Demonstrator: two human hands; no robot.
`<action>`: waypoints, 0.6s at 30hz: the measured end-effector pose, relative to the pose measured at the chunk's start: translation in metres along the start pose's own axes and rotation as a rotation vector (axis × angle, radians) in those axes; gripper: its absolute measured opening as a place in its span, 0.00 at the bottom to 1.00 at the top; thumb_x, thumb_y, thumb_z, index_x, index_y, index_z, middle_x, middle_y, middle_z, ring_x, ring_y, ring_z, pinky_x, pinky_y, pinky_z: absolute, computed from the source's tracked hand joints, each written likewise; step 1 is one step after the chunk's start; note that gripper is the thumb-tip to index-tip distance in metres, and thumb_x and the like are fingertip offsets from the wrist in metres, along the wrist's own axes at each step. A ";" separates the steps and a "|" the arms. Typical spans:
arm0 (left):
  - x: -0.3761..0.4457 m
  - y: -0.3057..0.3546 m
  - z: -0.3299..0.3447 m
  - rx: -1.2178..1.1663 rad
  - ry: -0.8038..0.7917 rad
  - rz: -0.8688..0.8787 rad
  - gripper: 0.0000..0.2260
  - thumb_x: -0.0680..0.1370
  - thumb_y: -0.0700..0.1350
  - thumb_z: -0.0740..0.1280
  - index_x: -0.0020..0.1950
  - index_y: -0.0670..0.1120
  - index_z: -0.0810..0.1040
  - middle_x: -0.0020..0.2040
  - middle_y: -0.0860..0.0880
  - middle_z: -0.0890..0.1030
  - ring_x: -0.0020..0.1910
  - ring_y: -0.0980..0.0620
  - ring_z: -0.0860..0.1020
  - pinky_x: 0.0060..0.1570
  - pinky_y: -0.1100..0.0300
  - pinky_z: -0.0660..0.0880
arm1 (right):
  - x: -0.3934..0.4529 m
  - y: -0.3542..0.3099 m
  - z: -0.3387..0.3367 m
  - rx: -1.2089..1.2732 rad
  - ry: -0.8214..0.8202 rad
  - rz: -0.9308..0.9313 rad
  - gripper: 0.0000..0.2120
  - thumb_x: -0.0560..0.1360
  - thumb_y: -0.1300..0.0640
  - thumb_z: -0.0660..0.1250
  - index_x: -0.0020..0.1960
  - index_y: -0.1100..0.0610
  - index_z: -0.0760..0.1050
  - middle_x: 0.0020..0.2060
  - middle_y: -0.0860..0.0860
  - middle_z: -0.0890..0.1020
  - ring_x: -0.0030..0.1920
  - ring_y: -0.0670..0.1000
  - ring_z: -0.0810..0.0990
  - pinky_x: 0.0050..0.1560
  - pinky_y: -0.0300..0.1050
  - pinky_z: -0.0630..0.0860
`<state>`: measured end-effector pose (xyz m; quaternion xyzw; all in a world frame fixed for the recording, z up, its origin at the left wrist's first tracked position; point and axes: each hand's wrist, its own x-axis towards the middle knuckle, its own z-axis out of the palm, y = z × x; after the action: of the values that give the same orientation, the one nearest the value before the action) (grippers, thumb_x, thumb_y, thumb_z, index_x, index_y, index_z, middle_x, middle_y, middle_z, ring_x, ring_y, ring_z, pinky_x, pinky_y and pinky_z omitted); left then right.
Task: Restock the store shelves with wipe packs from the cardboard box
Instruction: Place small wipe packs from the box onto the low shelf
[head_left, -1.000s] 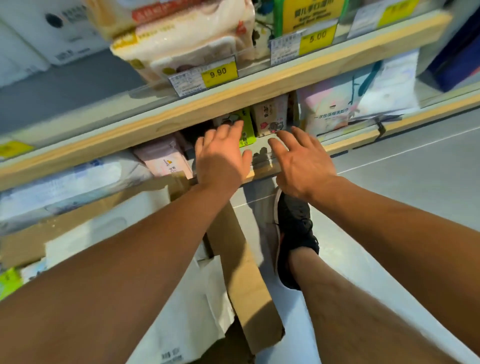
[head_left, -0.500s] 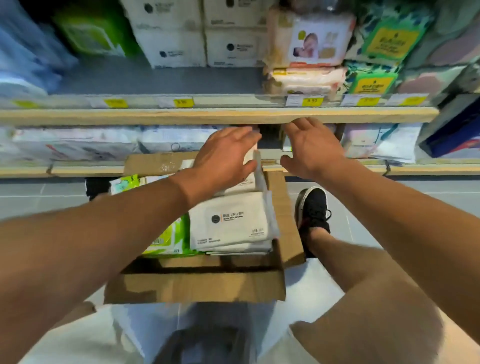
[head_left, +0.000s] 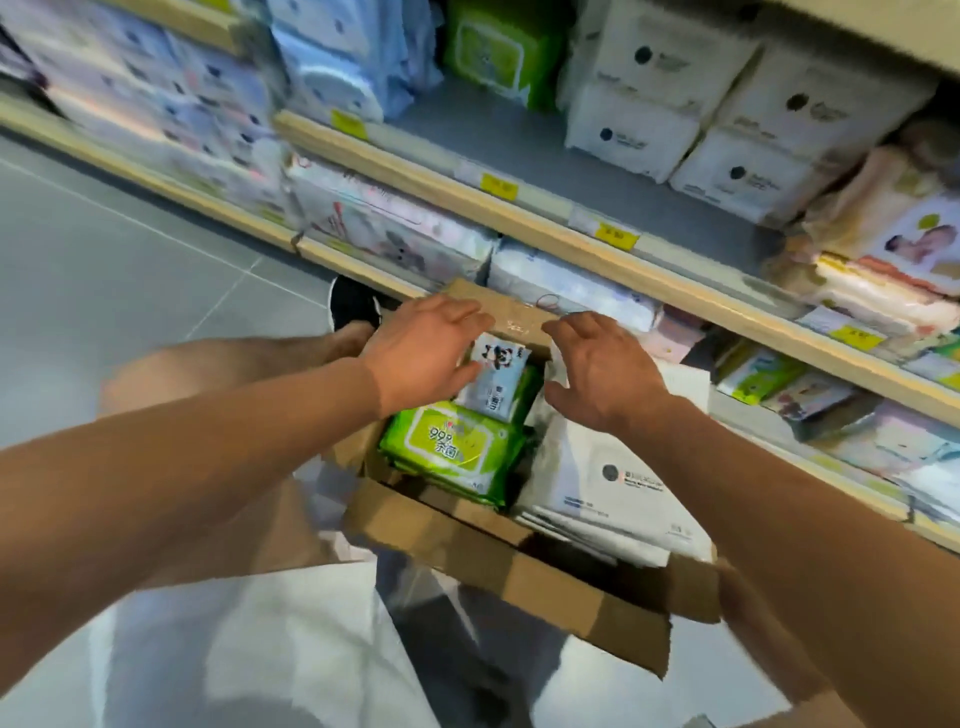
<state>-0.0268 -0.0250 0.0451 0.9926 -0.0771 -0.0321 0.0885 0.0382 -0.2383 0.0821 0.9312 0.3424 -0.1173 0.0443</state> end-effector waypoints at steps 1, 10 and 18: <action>-0.003 -0.011 0.003 0.002 -0.006 -0.016 0.27 0.73 0.57 0.61 0.70 0.48 0.69 0.69 0.44 0.72 0.66 0.41 0.71 0.63 0.46 0.70 | 0.008 -0.007 0.003 0.006 -0.017 -0.007 0.34 0.72 0.46 0.66 0.75 0.54 0.61 0.71 0.55 0.66 0.72 0.59 0.61 0.70 0.51 0.61; 0.005 -0.059 0.038 -0.026 -0.051 -0.072 0.27 0.76 0.54 0.65 0.74 0.50 0.65 0.73 0.49 0.67 0.67 0.43 0.68 0.62 0.51 0.67 | 0.067 -0.036 0.049 0.072 -0.189 0.037 0.35 0.73 0.49 0.68 0.75 0.55 0.58 0.71 0.54 0.65 0.70 0.58 0.63 0.67 0.50 0.64; 0.047 -0.082 0.091 -0.066 -0.188 -0.109 0.34 0.72 0.52 0.67 0.76 0.48 0.58 0.75 0.47 0.60 0.72 0.43 0.59 0.69 0.47 0.62 | 0.095 -0.034 0.087 0.081 -0.233 0.163 0.42 0.72 0.47 0.69 0.78 0.53 0.50 0.73 0.52 0.61 0.71 0.58 0.62 0.68 0.54 0.64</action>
<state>0.0246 0.0315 -0.0613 0.9844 -0.0300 -0.1323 0.1117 0.0701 -0.1669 -0.0263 0.9371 0.2529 -0.2343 0.0553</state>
